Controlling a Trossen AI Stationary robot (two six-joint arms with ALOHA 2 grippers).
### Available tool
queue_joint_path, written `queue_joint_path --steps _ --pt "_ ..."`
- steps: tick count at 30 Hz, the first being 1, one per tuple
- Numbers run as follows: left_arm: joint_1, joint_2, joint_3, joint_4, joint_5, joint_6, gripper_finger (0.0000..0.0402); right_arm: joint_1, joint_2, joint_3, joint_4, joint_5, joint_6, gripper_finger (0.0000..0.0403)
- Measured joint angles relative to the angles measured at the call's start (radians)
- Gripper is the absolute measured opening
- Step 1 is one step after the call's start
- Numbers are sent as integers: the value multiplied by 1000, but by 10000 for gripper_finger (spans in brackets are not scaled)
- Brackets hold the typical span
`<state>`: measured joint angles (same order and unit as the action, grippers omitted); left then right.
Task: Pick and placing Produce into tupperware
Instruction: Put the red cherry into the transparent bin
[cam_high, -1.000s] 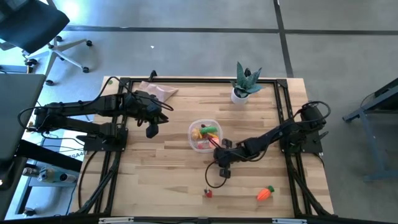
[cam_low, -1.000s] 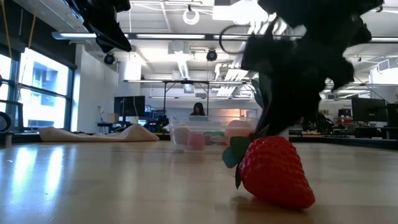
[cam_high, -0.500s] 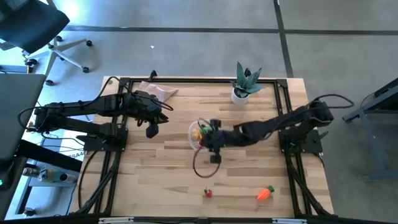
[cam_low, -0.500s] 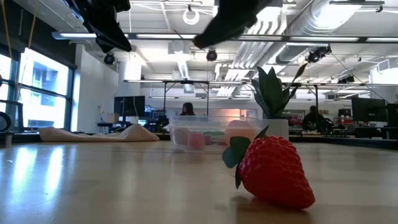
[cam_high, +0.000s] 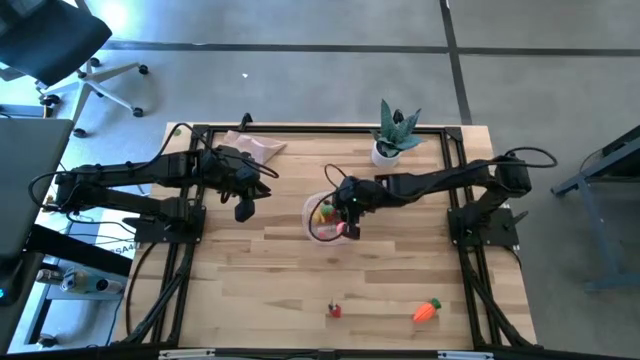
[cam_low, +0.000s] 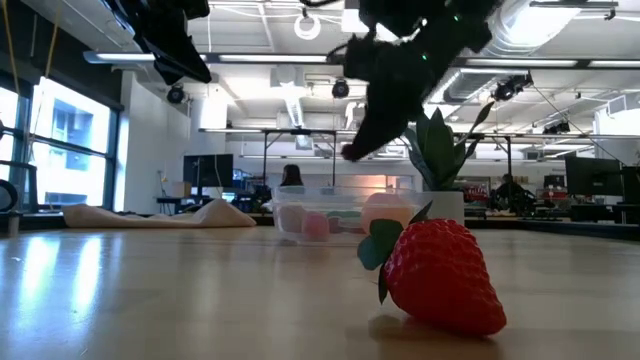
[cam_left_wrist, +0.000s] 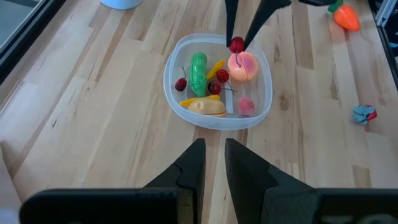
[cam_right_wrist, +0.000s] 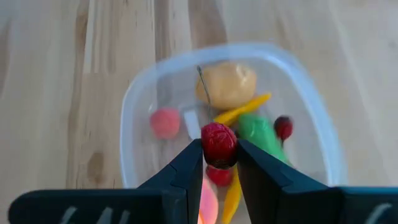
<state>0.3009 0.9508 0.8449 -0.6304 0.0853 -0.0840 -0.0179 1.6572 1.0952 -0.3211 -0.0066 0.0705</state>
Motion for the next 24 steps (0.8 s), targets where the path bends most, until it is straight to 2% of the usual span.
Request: queue_joint_path --steps 10,24 --pt "0 0 0 0 0 0 51 -21 0 -146 130 -27 49 84" --pt "0 0 0 0 0 0 51 -68 0 -204 172 -29 38 84"
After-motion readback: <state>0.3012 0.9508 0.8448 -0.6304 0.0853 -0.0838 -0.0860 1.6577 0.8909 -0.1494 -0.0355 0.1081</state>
